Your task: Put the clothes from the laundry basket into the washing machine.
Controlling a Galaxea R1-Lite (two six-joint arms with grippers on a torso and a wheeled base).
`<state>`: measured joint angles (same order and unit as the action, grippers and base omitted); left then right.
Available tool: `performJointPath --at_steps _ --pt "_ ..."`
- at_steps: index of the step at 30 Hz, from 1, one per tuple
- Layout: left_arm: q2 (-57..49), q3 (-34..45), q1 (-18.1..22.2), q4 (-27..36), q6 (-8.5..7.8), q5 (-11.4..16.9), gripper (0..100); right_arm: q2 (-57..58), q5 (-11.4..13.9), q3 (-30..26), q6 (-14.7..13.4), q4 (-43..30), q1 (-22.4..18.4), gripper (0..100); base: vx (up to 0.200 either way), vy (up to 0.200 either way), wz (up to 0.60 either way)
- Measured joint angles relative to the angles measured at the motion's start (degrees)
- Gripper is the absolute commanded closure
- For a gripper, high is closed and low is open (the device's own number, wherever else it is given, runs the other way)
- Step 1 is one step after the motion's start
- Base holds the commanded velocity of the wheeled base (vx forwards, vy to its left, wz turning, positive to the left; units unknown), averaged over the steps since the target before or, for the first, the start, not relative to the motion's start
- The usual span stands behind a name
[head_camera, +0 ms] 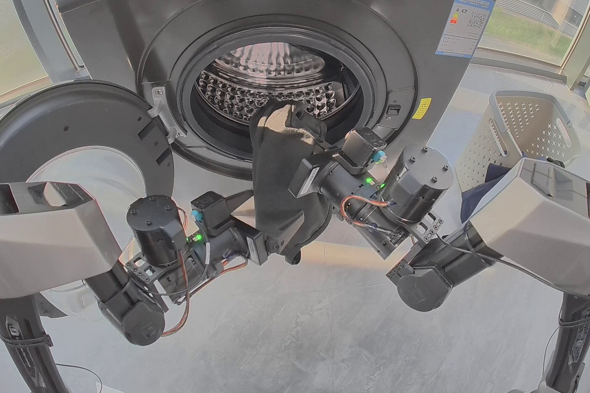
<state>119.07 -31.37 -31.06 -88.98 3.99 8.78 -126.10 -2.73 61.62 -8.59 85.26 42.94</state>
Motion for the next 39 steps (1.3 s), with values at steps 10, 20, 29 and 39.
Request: performJointPath --at_steps 10,20,29,39 --pt "4.7 -9.6 0.0 0.1 2.93 -0.4 0 -0.3 -0.8 -0.6 -0.2 0.1 1.9 100 0.0 0.0 0.0" --pt "8.5 -14.4 0.5 0.1 4.57 -4.1 100 0.9 -0.8 -3.2 -0.7 0.3 3.6 100 0.0 0.0 0.0" --pt "10.8 -19.0 1.4 0.0 5.01 -7.0 100 2.9 -2.4 -5.6 -1.4 0.0 3.6 100 0.0 0.0 0.0" --pt "6.6 -18.5 2.3 0.1 7.07 -7.8 100 4.0 -3.3 -9.3 -1.5 -0.6 -2.2 100 0.0 0.0 0.0"
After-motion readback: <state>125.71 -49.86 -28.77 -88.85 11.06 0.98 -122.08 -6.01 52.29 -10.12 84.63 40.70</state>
